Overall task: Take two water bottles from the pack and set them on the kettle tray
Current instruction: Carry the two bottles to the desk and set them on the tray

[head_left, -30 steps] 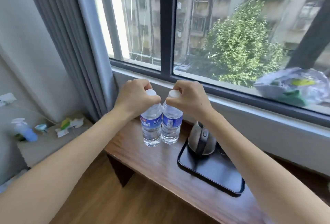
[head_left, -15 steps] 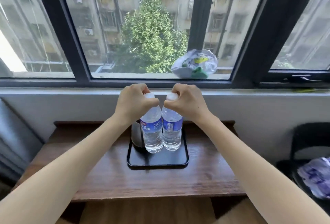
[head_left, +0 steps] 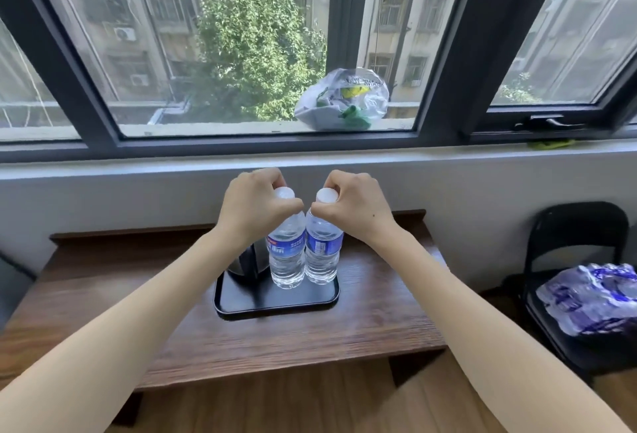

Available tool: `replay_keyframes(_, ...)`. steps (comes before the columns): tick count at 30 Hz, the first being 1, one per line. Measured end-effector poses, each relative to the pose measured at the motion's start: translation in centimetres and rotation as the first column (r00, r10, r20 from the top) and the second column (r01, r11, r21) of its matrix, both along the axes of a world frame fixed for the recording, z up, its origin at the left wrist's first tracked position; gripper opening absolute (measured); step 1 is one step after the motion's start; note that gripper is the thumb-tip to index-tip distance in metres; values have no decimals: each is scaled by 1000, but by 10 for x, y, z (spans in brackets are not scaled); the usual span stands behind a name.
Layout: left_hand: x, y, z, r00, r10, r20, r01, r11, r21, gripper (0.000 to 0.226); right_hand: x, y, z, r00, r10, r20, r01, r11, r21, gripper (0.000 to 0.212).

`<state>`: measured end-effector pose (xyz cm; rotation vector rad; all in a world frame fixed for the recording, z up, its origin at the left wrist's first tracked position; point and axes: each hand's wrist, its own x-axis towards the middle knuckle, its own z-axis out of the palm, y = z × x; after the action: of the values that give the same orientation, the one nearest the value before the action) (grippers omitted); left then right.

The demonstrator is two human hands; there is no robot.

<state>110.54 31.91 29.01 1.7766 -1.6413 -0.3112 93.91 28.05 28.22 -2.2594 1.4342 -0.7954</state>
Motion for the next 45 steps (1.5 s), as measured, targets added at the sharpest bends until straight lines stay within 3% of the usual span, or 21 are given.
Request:
replay_keyframes(9, -3, 18, -92, 991, 14, 133, -30, 992, 121, 22, 3, 13, -84, 989, 42, -141, -15, 982, 190, 23)
replay_keyframes(13, -5, 21, -132, 984, 13, 177, -44, 984, 172, 34, 2, 18, -119, 977, 60, -203, -4, 964, 265, 27)
replay_keyframes(24, -22, 21, -200, 989, 5, 151, -53, 949, 311, 27, -13, 19, -182, 953, 67, -296, 49, 928, 370, 29)
replay_keyframes(30, -22, 23, -215, 990, -2, 140, -48, 936, 348, 35, -17, 23, -197, 960, 79, -270, 26, 930, 367, 24)
replay_keyframes(37, -18, 32, -225, 990, -24, 138, -31, 924, 381, 28, -20, 29, -212, 972, 62, -226, 9, 953, 302, 25)
replay_keyframes(42, -11, 43, -241, 996, -10, 90, -21, 941, 338, 42, -27, 38, -237, 993, -41, -114, 76, 942, 325, 40)
replay_keyframes(45, -7, 51, -257, 999, -13, 39, -3, 927, 376, 56, -30, 42, -246, 991, -113, -69, 131, 895, 426, 57)
